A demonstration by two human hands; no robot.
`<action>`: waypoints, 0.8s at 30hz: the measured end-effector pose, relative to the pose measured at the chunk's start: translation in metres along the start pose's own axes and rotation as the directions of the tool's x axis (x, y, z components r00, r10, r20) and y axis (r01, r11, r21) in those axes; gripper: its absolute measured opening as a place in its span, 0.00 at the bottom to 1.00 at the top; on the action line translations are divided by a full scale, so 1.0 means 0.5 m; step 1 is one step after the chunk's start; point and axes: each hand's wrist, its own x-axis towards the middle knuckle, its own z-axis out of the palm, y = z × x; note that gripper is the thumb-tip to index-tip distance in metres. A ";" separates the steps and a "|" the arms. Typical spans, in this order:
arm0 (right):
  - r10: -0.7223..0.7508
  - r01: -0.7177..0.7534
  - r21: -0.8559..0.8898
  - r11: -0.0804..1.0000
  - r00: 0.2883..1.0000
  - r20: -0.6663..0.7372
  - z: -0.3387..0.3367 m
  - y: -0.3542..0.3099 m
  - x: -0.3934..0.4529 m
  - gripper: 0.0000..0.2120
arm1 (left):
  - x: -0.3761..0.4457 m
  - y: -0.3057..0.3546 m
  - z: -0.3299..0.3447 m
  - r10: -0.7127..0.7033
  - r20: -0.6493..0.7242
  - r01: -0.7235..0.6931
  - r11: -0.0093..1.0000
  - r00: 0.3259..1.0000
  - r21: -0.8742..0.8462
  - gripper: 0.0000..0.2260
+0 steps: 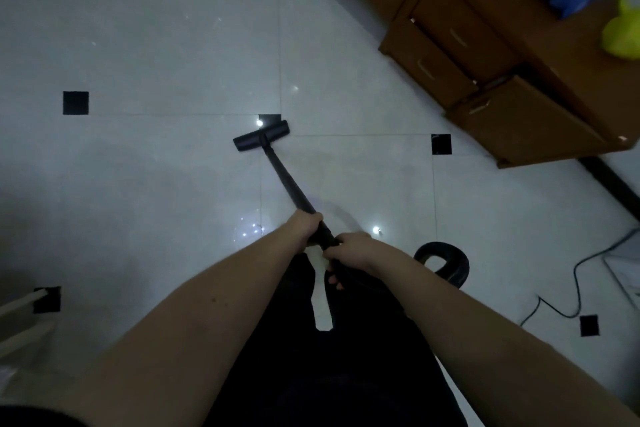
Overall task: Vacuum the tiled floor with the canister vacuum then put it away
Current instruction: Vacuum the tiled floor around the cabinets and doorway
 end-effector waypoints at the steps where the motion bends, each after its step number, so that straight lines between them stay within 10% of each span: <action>1: 0.010 -0.010 0.003 1.000 1.000 0.007 -0.004 0.003 0.002 0.12 | 0.002 0.001 0.006 0.003 -0.003 -0.003 1.000 1.000 -0.019 0.14; 14: 0.123 -0.242 0.251 0.937 0.902 0.414 -0.148 0.060 0.019 0.13 | 0.007 0.025 0.101 -0.112 0.056 0.125 0.864 0.992 -0.488 0.05; 24: 0.151 -0.275 0.306 0.911 0.915 0.373 -0.140 0.073 0.057 0.10 | 0.031 0.031 0.136 -0.178 0.048 0.172 0.795 0.983 -0.581 0.07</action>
